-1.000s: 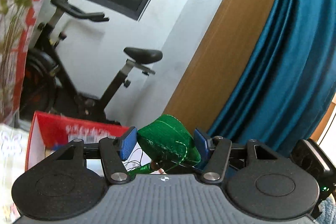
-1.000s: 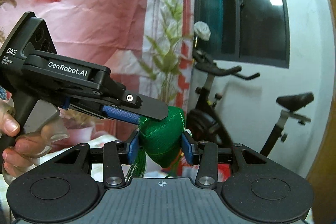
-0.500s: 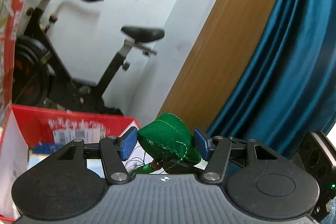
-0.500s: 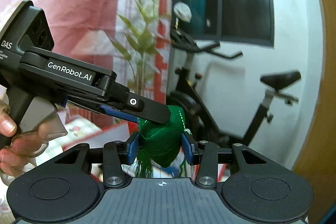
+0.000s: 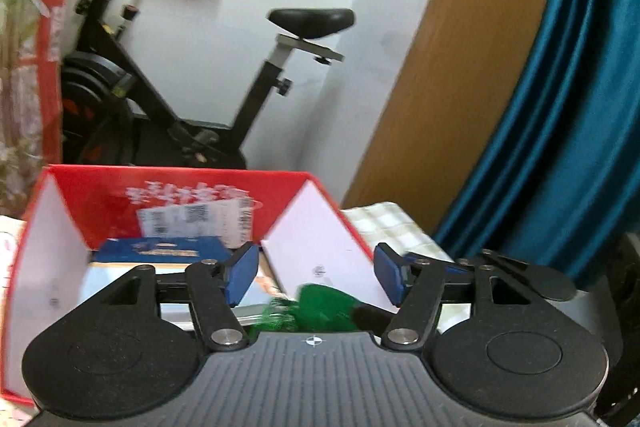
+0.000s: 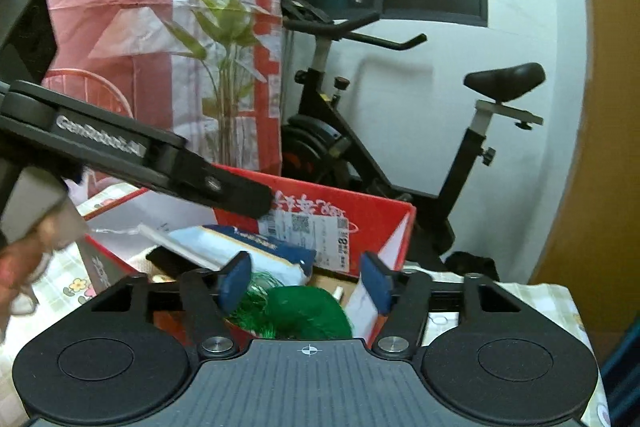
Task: Organize soft objects
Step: 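Lower the pouch into the red box and open both grippers, then move both grippers down to the black eye mask beside the pink cloth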
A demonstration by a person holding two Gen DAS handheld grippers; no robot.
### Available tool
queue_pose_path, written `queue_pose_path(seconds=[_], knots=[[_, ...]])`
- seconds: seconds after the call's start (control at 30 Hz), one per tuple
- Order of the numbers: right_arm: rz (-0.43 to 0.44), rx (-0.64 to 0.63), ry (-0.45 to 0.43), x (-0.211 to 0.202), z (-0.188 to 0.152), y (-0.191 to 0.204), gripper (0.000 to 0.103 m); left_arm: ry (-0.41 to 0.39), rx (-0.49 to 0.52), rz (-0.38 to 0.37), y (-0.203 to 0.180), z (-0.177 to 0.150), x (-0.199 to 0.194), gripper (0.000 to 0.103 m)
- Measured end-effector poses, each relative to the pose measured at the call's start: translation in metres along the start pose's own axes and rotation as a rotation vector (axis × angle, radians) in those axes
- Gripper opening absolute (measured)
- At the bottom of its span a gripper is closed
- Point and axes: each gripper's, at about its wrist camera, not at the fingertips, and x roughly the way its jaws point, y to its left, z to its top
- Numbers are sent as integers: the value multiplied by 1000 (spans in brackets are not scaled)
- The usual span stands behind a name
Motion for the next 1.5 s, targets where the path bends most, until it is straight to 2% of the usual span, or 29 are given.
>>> queue_pose_path(seconds=[0.1,0.17,0.23,0.37,0.47,0.73,0.93,1.13,1.27,1.5], knots=[[-18,22,-4,-7,-8,2,68,-18,13,44,6,-4,-17,74],[-23,44,-9,-13,-13,4,84,-27,39,67,7,-8,-29,76],[-12,63,-16,-21,-21,8,93,-35,64,90,8,-15,-42,82],[0,79,-24,-35,-34,19,102,-33,86,126,10,-32,-64,88],[-4,88,-42,-46,-45,32,103,-22,80,151,15,-48,-80,92],[-142,91,-67,-56,-83,70,103,30,18,205,40,-93,-110,93],[-98,177,60,-40,-111,81,103,78,-47,267,60,-124,-113,93],[-70,97,139,-26,-122,100,103,105,-84,315,72,-149,-107,93],[-40,102,199,-18,-124,103,103,116,-117,320,75,-161,-103,93],[-28,127,241,-11,-127,102,103,130,-122,344,75,-176,-101,93]])
